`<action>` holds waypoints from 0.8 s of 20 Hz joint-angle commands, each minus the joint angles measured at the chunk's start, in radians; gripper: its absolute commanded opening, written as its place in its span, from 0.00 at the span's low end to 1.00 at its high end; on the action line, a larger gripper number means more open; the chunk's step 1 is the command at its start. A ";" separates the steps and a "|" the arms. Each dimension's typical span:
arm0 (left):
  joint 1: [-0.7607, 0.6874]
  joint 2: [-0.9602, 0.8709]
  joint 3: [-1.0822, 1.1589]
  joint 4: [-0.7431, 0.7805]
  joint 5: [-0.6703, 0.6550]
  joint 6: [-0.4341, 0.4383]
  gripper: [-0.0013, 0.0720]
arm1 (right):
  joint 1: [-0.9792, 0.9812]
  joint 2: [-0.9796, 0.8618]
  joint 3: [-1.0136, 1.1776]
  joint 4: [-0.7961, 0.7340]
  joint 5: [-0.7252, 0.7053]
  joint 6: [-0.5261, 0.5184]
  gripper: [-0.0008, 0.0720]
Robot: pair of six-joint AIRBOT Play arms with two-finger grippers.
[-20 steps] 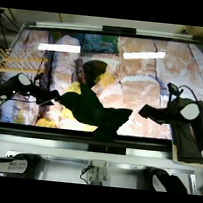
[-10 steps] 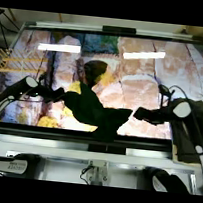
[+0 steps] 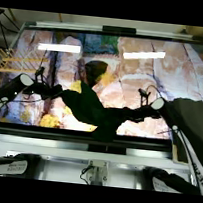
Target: Fold the shirts.
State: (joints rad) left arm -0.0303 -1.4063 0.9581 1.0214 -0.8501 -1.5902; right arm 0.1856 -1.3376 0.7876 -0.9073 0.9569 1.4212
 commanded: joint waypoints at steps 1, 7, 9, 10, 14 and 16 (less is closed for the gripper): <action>-0.001 0.017 0.001 -0.002 -0.020 0.004 0.07 | 0.018 -0.058 0.000 0.072 -0.016 -0.050 0.33; 0.023 0.200 0.154 0.014 -0.037 0.098 0.06 | 0.017 0.055 0.205 -0.133 0.151 -0.092 0.10; 0.045 0.292 0.304 0.044 -0.061 0.124 0.06 | 0.017 0.159 0.370 -0.294 0.204 -0.090 0.10; 0.059 0.343 0.397 0.059 -0.062 0.124 0.06 | 0.017 0.217 0.452 -0.370 0.203 -0.084 0.11; 0.101 0.504 0.714 0.076 -0.060 0.124 0.06 | 0.017 0.460 0.700 -0.550 0.059 -0.003 0.10; 0.101 0.581 0.769 0.157 -0.069 0.120 0.06 | 0.017 0.567 0.739 -0.585 -0.002 0.018 0.10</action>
State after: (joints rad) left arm 0.0574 -0.9321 1.5913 1.1007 -0.9108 -1.4757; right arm 0.2020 -0.9180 1.4185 -1.3685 1.0447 1.3960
